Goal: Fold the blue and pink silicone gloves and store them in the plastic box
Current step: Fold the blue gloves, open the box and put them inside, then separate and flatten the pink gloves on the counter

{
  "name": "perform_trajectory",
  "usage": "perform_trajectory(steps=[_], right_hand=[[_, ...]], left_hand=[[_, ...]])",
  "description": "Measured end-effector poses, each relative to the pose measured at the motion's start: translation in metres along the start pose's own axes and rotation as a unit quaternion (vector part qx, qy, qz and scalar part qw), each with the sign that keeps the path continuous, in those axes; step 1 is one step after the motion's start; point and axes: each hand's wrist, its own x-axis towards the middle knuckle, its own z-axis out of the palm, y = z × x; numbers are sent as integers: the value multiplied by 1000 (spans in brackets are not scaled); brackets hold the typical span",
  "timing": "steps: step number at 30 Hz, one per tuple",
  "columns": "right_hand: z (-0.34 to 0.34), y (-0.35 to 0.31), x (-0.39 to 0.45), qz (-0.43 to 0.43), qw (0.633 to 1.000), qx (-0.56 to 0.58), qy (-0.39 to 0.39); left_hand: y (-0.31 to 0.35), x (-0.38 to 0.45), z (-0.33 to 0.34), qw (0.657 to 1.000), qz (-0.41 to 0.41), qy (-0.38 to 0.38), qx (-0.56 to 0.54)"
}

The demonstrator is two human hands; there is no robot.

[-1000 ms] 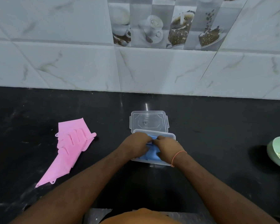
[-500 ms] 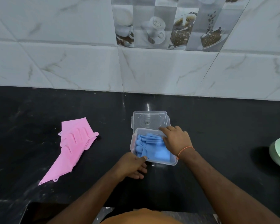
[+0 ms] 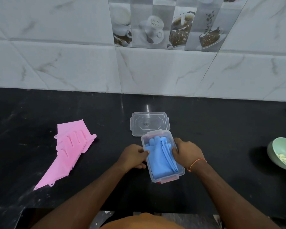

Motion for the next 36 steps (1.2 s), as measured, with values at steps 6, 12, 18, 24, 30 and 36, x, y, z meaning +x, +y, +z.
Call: perform_trajectory(steps=[6, 12, 18, 24, 30, 36], right_hand=[[1, 27, -17, 68, 997, 41, 7], [7, 50, -26, 123, 989, 80, 4], [9, 63, -35, 147, 987, 61, 6], [3, 5, -41, -9, 971, -2, 238], [23, -91, -19, -135, 972, -8, 192], [49, -170, 5, -204, 974, -27, 100]], left_hand=[[17, 13, 22, 997, 79, -1, 22], [27, 18, 47, 993, 119, -16, 3], [24, 21, 61, 991, 117, -3, 67], [5, 15, 42, 877, 294, 171, 338], [-24, 13, -16, 827, 315, 168, 434], [-80, 5, -87, 843, 243, 176, 446]])
